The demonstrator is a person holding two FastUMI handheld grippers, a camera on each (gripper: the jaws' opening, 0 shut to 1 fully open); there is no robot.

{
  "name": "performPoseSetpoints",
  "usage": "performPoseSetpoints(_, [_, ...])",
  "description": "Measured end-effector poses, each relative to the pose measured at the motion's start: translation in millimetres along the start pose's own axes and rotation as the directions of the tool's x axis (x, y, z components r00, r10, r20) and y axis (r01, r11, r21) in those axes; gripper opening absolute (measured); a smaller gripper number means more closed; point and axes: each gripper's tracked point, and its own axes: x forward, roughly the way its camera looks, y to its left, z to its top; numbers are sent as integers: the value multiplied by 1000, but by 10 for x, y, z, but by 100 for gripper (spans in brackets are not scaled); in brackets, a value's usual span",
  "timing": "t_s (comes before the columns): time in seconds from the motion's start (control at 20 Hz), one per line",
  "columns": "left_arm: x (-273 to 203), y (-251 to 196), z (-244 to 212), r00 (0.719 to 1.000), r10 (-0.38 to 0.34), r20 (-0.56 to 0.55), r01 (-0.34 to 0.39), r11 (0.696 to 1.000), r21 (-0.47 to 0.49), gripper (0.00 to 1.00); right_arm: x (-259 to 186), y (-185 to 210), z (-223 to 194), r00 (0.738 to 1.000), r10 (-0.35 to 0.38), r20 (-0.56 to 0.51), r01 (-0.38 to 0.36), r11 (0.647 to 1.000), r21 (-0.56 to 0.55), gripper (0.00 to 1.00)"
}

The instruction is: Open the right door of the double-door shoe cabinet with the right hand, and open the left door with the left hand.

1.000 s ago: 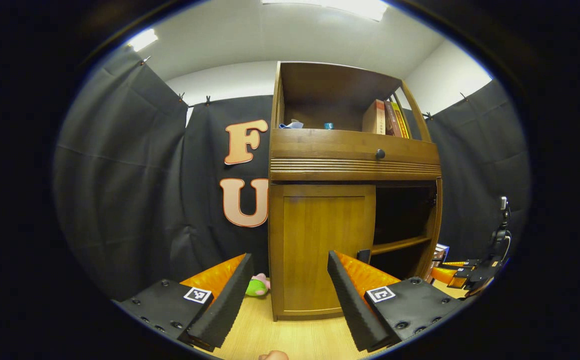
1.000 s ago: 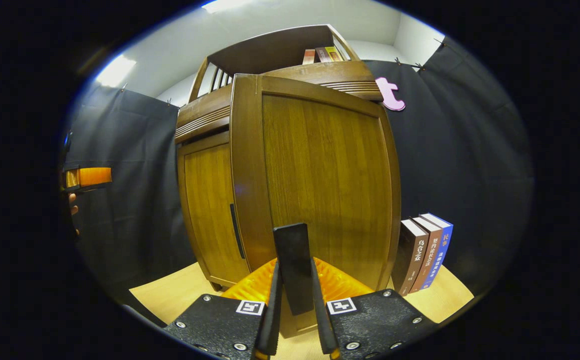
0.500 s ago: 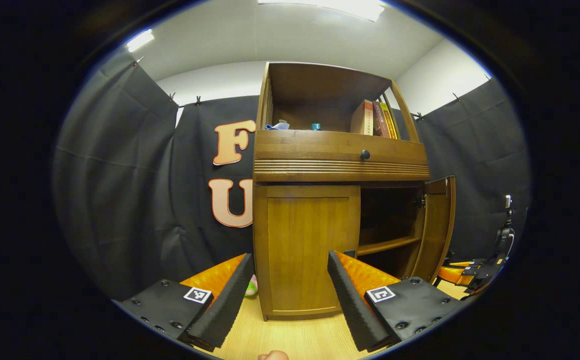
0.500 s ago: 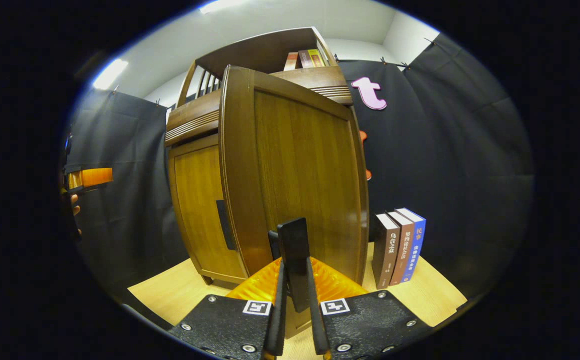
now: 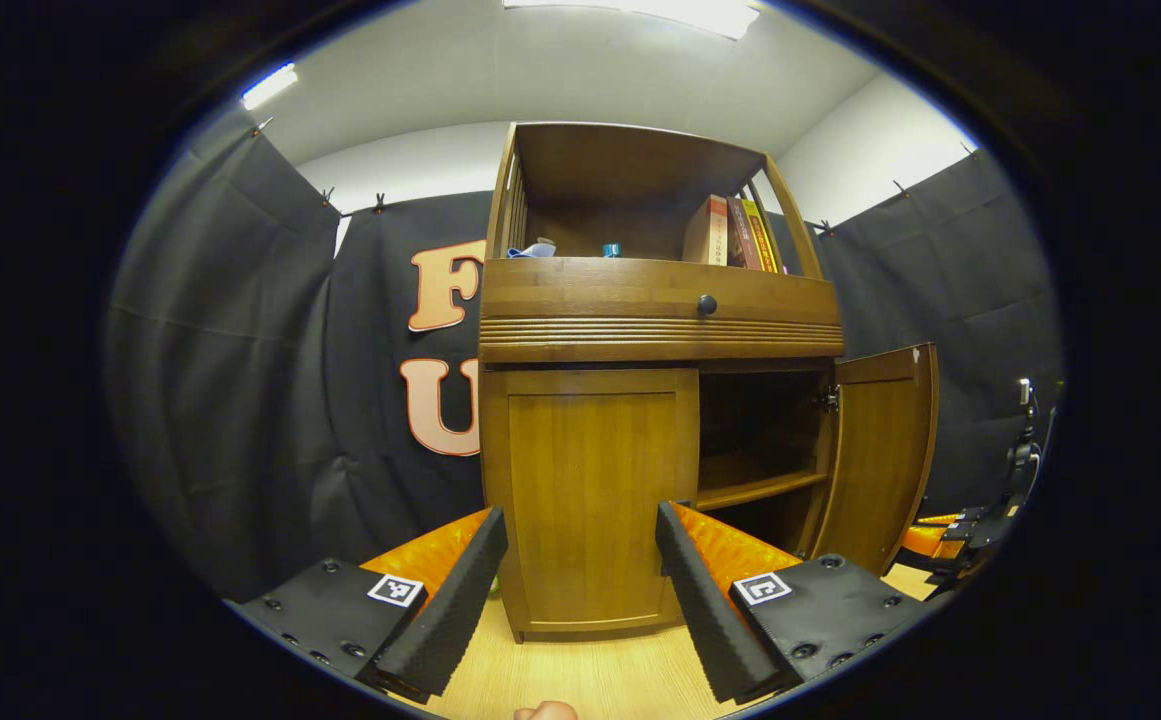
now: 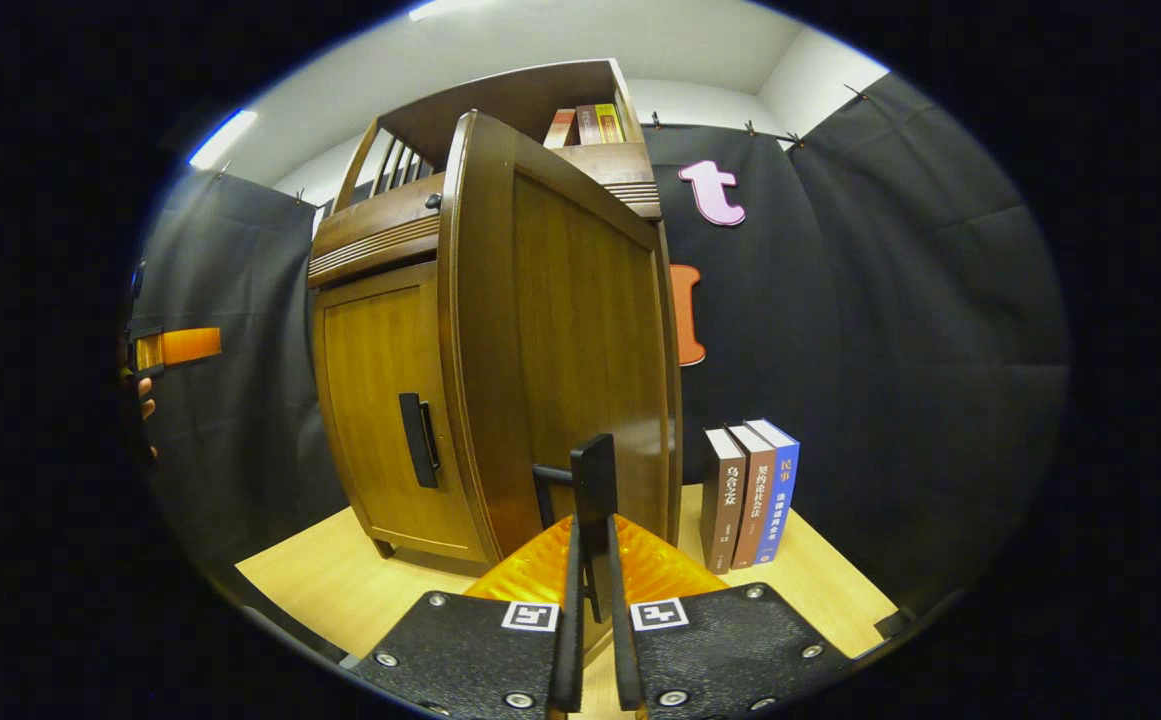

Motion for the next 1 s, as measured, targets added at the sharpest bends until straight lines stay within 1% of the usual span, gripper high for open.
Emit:
performPoseSetpoints(0.4, [143,-163,-105,1000,-10,-16,10,1000,9,96,-132,-515,28,995,-101,18,102,994,-47,5])
performPoseSetpoints(0.45, [169,-185,-121,1000,-11,-19,11,1000,9,96,-125,-575,46,994,-106,19,107,993,-46,14])
performPoseSetpoints(0.5, [186,-200,-131,1000,-9,-22,9,1000,8,96,-126,-619,42,994,-105,16,105,994,-42,4])
performPoseSetpoints(0.65, [277,-246,-165,1000,0,-24,0,1000,13,96,-144,-716,48,995,-95,9,96,995,-24,4])
performPoseSetpoints(0.85, [411,-346,-264,999,3,-40,-3,1000,13,96,-155,-937,59,992,-124,19,125,992,-27,3])
performPoseSetpoints(1.0, [505,-435,-366,998,-5,-56,6,1000,7,96,-172,-1085,64,990,-139,17,139,990,-8,4])
